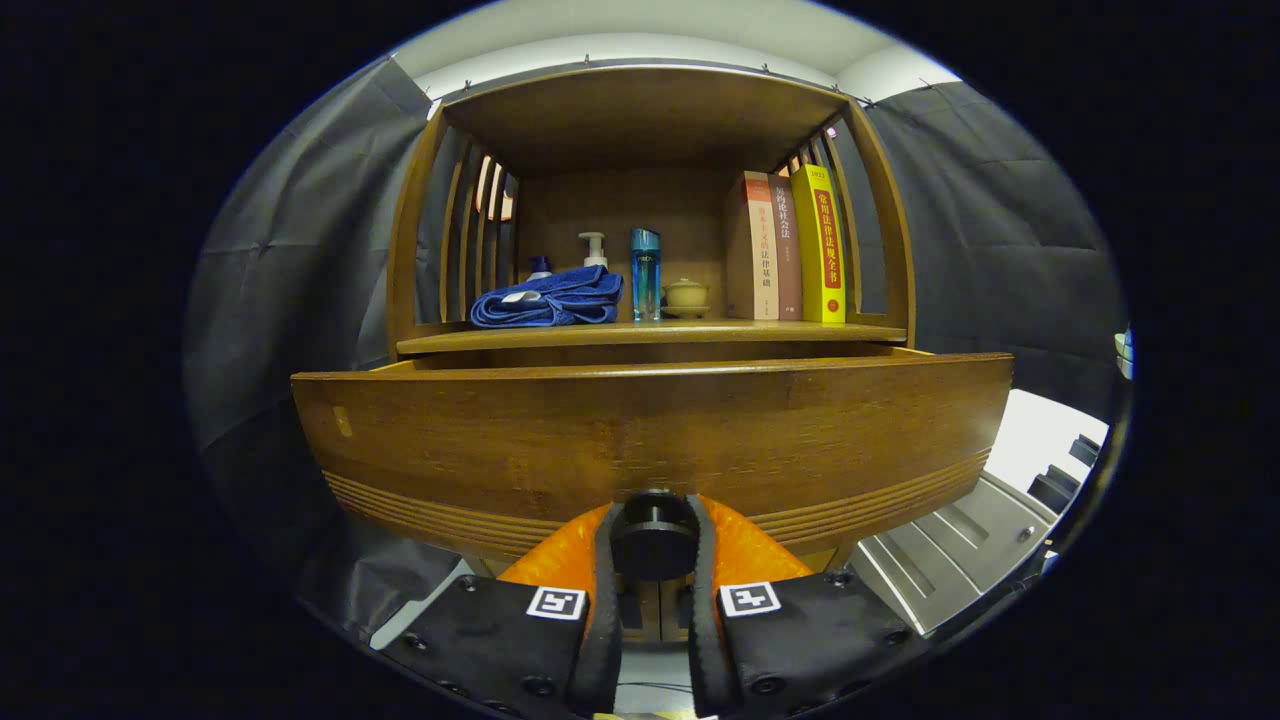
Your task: Pull open the drawer, take out the items inside it, and place them on the countertop above the cabinet.
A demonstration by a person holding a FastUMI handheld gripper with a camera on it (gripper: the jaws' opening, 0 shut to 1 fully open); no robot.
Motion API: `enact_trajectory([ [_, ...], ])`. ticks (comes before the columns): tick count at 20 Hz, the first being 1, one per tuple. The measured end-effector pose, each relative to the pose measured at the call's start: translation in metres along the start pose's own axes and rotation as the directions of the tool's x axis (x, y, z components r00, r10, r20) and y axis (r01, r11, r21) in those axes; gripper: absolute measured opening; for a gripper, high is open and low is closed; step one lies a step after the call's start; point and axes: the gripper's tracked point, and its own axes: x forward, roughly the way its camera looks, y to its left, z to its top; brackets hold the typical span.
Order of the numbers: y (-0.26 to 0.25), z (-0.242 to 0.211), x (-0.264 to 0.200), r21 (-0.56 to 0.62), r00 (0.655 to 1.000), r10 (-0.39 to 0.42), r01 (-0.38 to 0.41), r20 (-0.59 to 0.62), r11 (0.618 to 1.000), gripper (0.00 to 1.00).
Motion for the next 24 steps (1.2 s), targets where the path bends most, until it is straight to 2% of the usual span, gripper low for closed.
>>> enact_trajectory([
  [11, -0.001, -0.003, -0.044, 0.005, 1.000, -0.001, 0.001, -0.021, 1.000, 0.35],
  [16, -0.002, -0.021, -0.056, 0.033, 0.999, -0.004, 0.006, -0.053, 0.999, 0.35],
  [17, -0.003, -0.014, -0.058, 0.038, 1.000, -0.007, 0.007, -0.020, 0.999, 0.35],
  [22, -0.004, -0.019, -0.064, 0.025, 1.000, 0.006, -0.005, -0.024, 1.000, 0.37],
  [24, -0.004, -0.018, -0.065, 0.030, 1.000, 0.003, -0.002, -0.018, 1.000, 0.42],
])
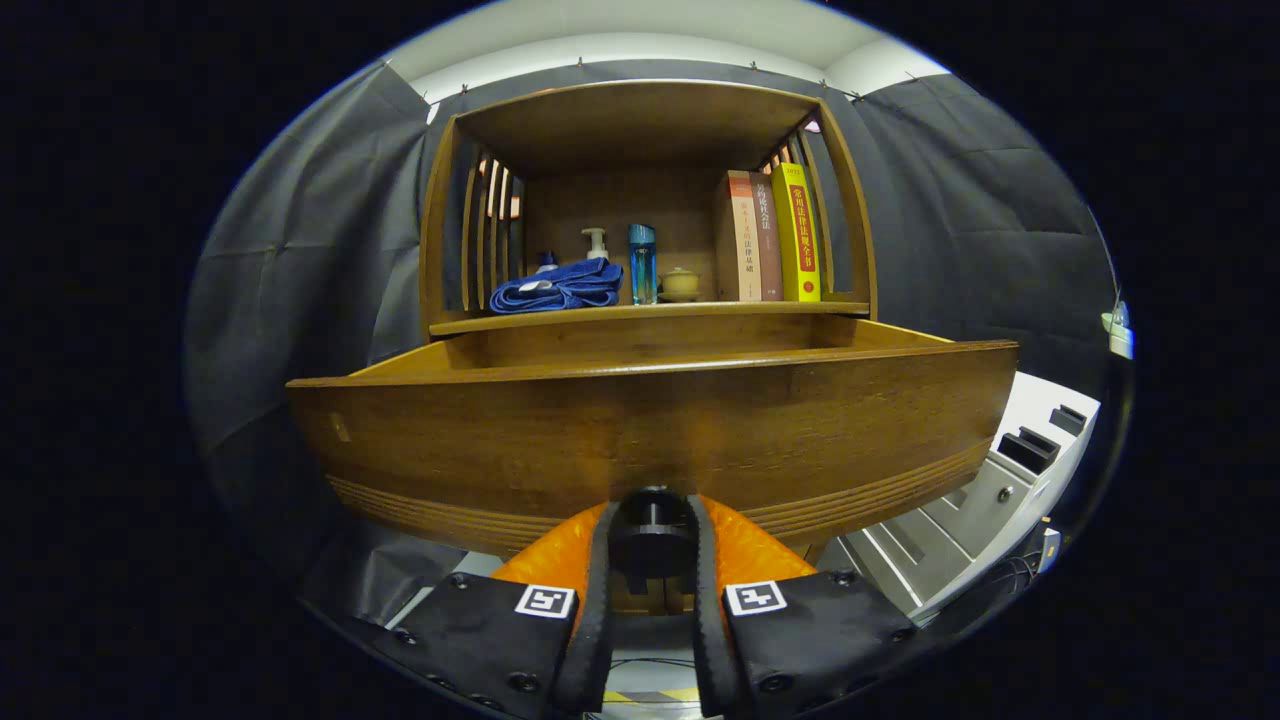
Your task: Pull open the drawer, take out the items inside it, and place them on the countertop above the cabinet.
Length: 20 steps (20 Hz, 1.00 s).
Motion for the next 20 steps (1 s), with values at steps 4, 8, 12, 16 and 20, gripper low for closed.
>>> enact_trajectory([
  [4, 0.000, 0.001, -0.001, -0.003, 1.000, 0.003, -0.003, 0.009, 1.000, 0.51],
  [8, 0.008, 0.000, -0.002, 0.010, 1.000, 0.027, -0.027, 0.010, 1.000, 0.64],
  [12, 0.010, 0.000, -0.004, -0.009, 0.999, 0.032, -0.032, 0.004, 0.999, 0.84],
  [16, 0.011, 0.024, -0.020, -0.022, 0.998, 0.041, -0.040, 0.054, 0.999, 0.99],
  [20, 0.017, 0.070, -0.039, -0.016, 0.989, 0.062, -0.061, 0.135, 0.998, 0.99],
])
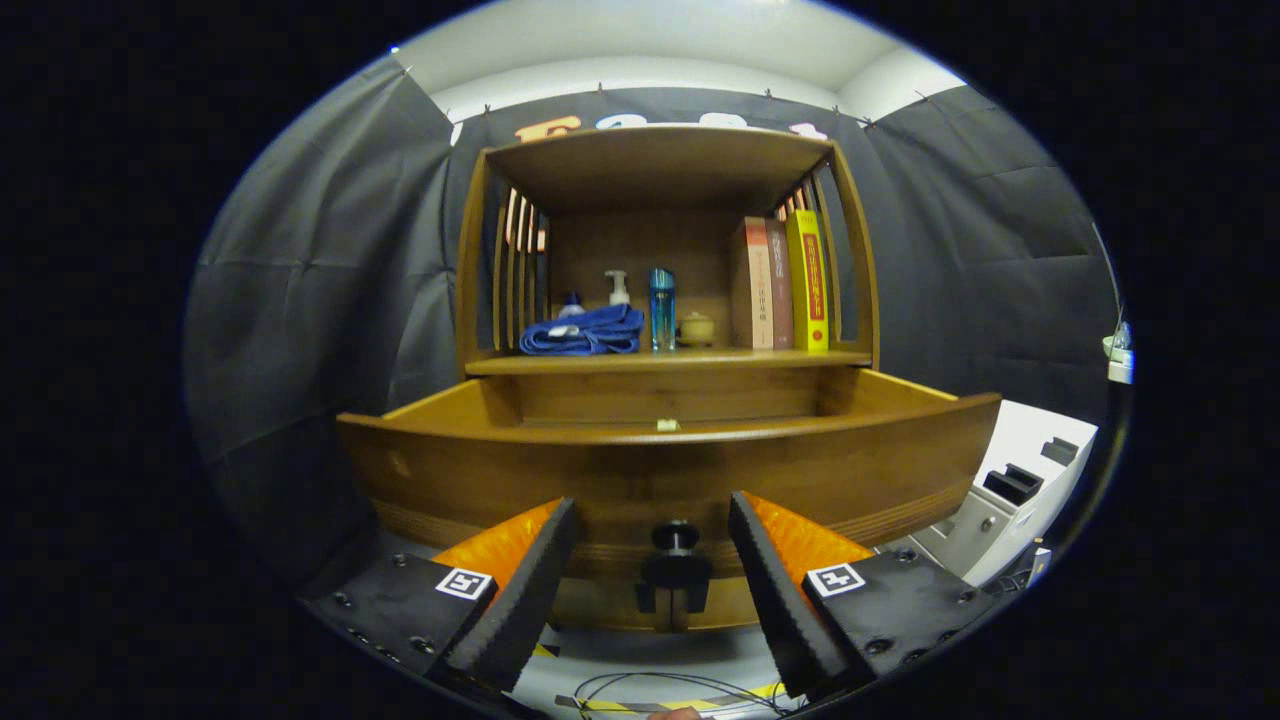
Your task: Pull open the drawer, take out the items inside it, and place them on the countertop above the cabinet.
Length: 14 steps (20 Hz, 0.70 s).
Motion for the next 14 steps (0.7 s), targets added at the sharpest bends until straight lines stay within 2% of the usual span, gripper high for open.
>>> enact_trajectory([
  [5, -0.009, 0.086, 0.009, -0.011, 0.991, -0.012, 0.014, 0.137, 1.000, 0.99],
  [8, -0.010, 0.135, 0.025, -0.039, 0.985, 0.002, 0.005, 0.170, 0.999, 0.99],
  [14, -0.009, 0.202, 0.100, -0.082, 0.984, 0.023, -0.009, 0.178, 0.997, 0.98],
])
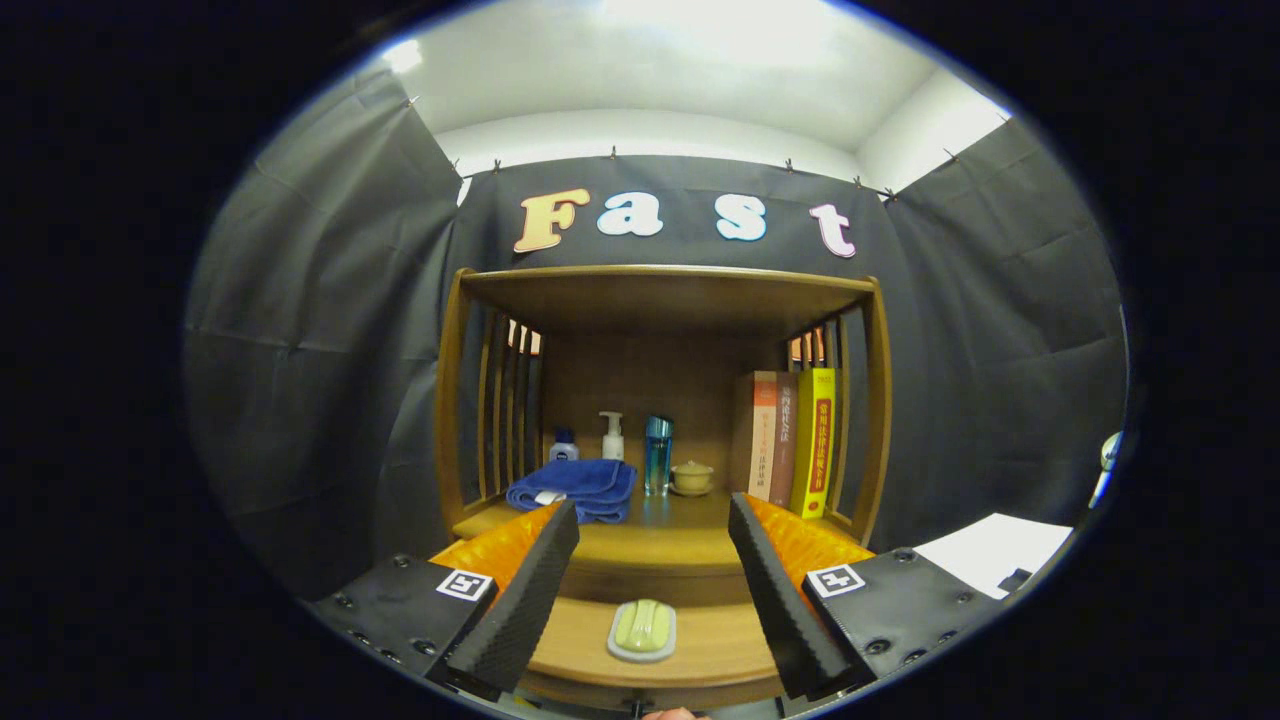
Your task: Pull open the drawer, take out the items inside it, and place them on the countertop above the cabinet.
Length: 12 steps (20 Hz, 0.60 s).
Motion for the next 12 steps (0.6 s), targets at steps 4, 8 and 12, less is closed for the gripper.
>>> enact_trajectory([
  [4, 0.003, -0.009, 0.051, -0.045, 0.998, 0.003, -0.006, -0.068, 0.999, 0.99],
  [8, 0.014, -0.080, 0.089, -0.026, 0.972, 0.004, -0.010, -0.236, 1.000, 0.99],
  [12, 0.010, -0.160, 0.094, -0.038, 0.908, 0.002, -0.020, -0.420, 0.999, 0.99],
])
